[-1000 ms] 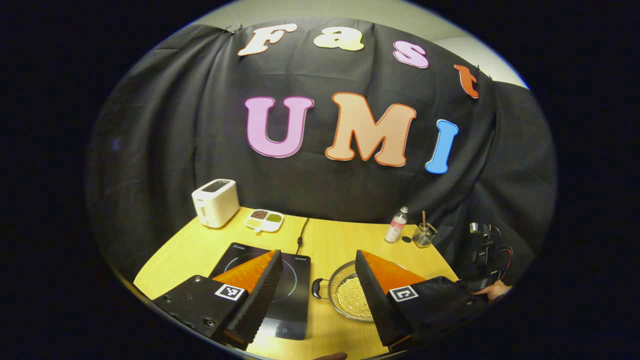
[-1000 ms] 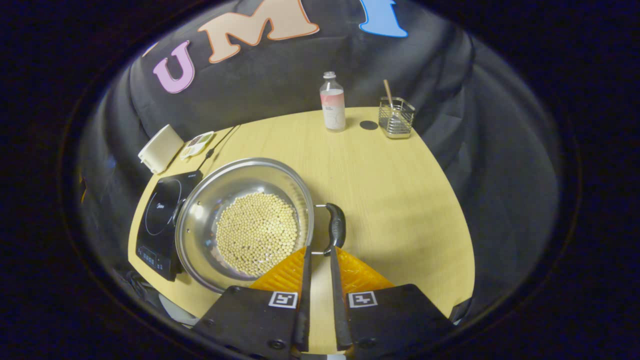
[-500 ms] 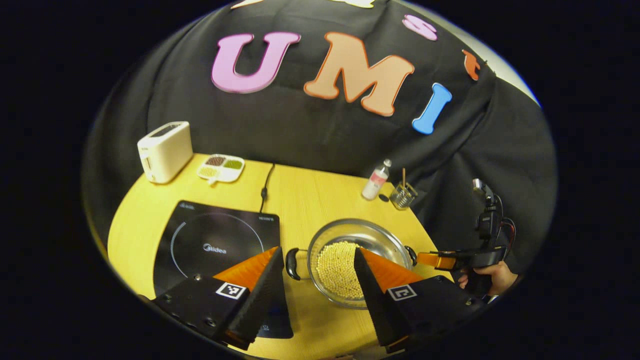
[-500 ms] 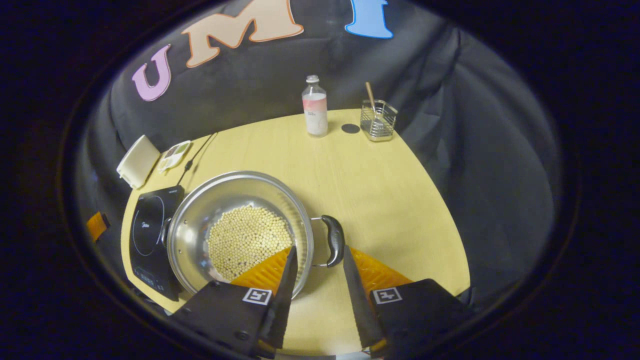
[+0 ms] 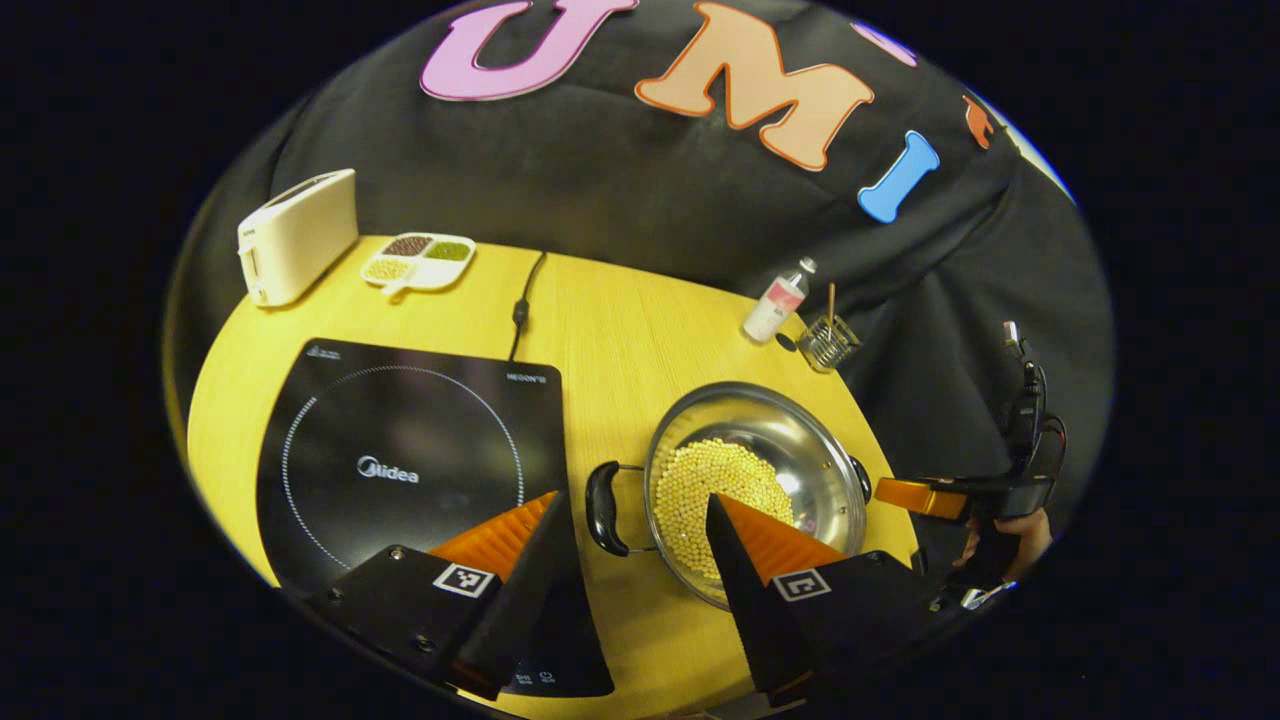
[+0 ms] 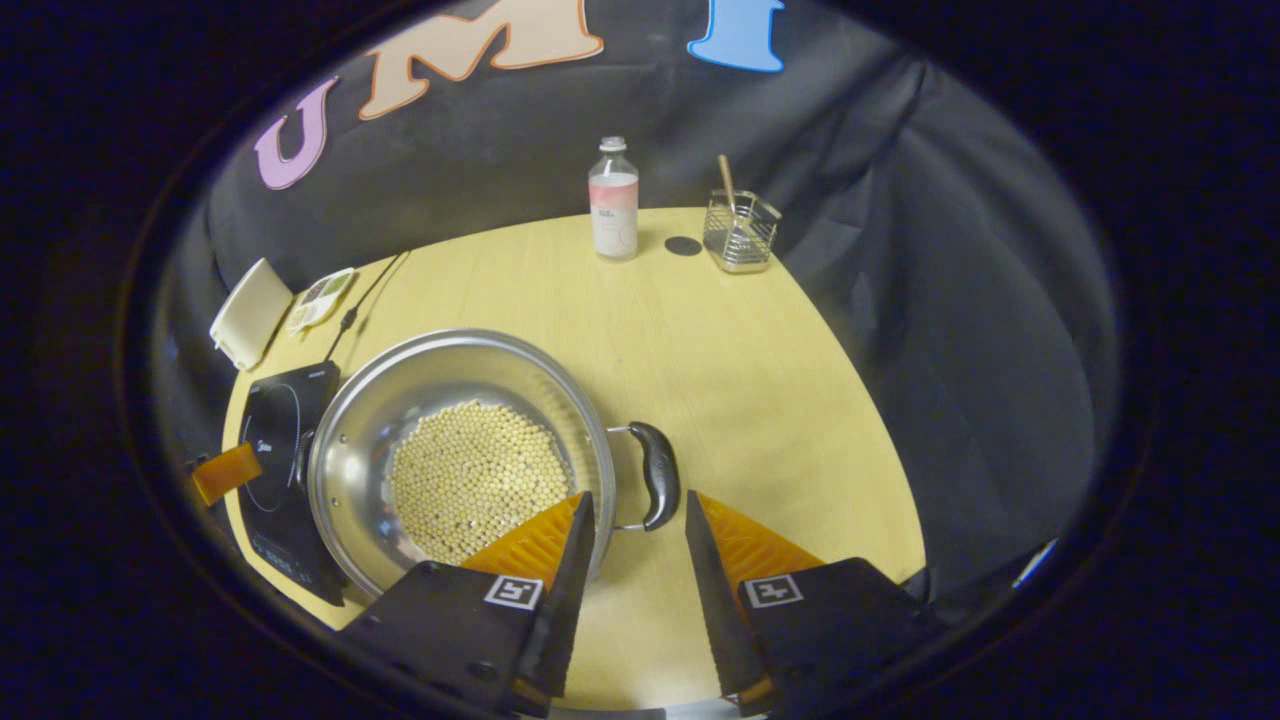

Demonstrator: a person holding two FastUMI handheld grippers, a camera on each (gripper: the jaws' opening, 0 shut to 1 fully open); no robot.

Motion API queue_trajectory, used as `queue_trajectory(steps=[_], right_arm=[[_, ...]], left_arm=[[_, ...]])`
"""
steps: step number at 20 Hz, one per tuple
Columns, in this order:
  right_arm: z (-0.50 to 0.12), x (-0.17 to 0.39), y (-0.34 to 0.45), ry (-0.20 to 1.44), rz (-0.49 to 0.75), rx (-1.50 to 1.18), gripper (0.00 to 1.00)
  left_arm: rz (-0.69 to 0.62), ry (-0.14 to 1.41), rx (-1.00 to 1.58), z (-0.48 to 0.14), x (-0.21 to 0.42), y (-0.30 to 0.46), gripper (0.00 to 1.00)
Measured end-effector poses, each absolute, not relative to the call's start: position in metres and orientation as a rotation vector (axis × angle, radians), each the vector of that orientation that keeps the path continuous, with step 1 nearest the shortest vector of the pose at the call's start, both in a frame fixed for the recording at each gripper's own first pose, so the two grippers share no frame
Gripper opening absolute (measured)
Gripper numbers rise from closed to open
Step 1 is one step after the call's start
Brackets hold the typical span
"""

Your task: First push the handle of the pot to place it horizontally, then grasp the pot with both hands and set it on the induction cooktop.

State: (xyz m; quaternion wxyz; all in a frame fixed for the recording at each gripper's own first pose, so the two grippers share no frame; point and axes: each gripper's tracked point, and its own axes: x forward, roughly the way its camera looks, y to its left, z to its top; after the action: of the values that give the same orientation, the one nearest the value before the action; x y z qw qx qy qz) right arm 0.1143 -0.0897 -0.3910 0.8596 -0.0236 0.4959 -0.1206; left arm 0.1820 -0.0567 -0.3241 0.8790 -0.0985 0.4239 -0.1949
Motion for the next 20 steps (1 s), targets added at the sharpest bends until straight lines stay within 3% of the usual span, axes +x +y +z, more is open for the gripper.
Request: queue_trajectory(steps=[6,7,8,9,10,14,18,19,20], right_arm=[[-0.421,0.128,-0.100,1.114,-0.238,-0.066,0.55],[-0.422,0.132,-0.102,1.107,-0.230,-0.077,0.59],[-0.426,0.134,-0.102,1.117,-0.224,-0.079,0.55],[-0.430,0.130,-0.103,1.132,-0.211,-0.084,0.57],[-0.433,0.131,-0.104,1.140,-0.201,-0.085,0.65],[-0.442,0.142,-0.104,1.145,-0.181,-0.047,0.66],[-0.453,0.142,-0.107,1.174,-0.149,-0.026,0.66],[-0.455,0.143,-0.108,1.182,-0.143,-0.011,0.67],[-0.458,0.144,-0.109,1.192,-0.139,0.009,0.66]], left_arm=[[-0.385,0.960,-0.188,-0.356,0.195,-0.067,0.86],[-0.373,0.972,-0.173,-0.361,0.197,-0.065,0.86],[-0.371,0.960,-0.163,-0.360,0.201,-0.066,0.86],[-0.370,0.958,-0.155,-0.361,0.205,-0.067,0.86],[-0.367,0.965,-0.142,-0.364,0.206,-0.066,0.85],[-0.344,1.097,-0.181,-0.389,0.189,-0.072,0.85],[-0.348,1.090,-0.142,-0.396,0.200,-0.076,0.84],[-0.356,1.092,-0.130,-0.398,0.204,-0.076,0.89],[-0.364,1.095,-0.119,-0.399,0.205,-0.076,0.80]])
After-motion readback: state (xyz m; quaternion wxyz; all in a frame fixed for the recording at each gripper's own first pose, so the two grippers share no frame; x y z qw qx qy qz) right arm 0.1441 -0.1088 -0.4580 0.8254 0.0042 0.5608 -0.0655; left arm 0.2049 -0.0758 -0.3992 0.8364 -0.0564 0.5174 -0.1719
